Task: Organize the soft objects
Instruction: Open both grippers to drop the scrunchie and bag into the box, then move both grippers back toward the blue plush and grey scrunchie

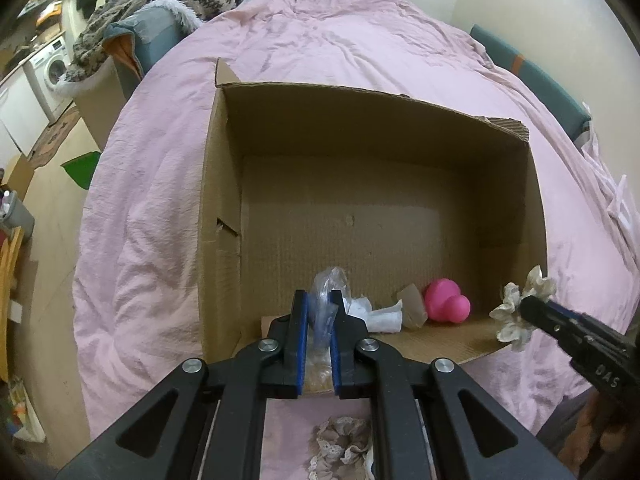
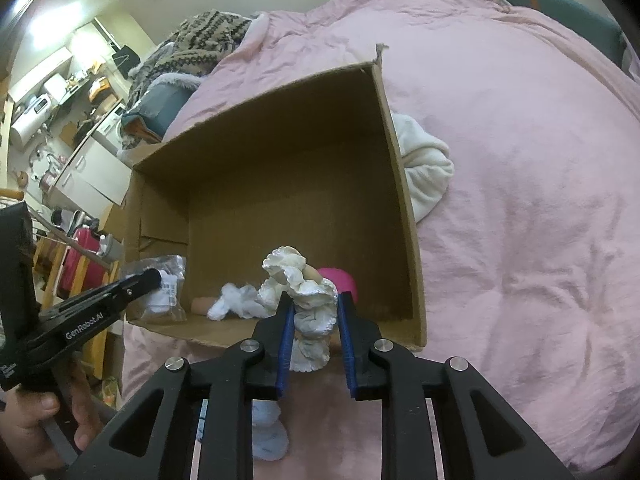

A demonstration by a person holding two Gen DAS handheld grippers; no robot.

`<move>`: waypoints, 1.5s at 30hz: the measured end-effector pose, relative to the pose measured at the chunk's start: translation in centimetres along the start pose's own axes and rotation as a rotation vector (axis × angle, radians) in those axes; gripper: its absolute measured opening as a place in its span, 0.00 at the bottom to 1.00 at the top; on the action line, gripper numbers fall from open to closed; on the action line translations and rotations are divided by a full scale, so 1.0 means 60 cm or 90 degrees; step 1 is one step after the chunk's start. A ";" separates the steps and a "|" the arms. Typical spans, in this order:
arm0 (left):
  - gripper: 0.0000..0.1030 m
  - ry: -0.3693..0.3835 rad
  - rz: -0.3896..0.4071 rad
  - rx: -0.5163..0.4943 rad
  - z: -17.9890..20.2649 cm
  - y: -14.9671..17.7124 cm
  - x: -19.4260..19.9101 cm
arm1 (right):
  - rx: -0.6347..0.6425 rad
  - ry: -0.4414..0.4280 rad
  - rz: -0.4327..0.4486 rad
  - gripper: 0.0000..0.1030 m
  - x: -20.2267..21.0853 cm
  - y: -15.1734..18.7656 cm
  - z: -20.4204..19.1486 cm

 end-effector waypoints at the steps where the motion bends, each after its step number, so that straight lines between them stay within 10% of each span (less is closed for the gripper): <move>1: 0.09 0.001 0.000 0.003 -0.001 0.000 0.001 | 0.002 -0.004 0.009 0.26 0.005 -0.001 -0.002; 5: 0.19 0.011 0.002 0.007 -0.003 -0.001 0.007 | -0.004 -0.032 0.028 0.67 0.019 -0.002 -0.004; 10: 0.63 -0.017 0.027 0.000 0.002 -0.001 0.025 | -0.023 -0.034 0.033 0.67 0.023 -0.005 0.002; 45: 0.63 -0.010 0.011 0.092 -0.086 0.150 0.074 | -0.026 -0.017 -0.090 0.67 -0.003 0.116 -0.021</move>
Point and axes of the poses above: each gripper's, at about its wrist camera, not at the fingertips, and x roughly against the way its jaws point, z to its right, y to its underside, the point moved 2 cm from there along -x, roughly the way its jaws point, and after that the axes turned 10 degrees about -x, right-handed, at the moved point
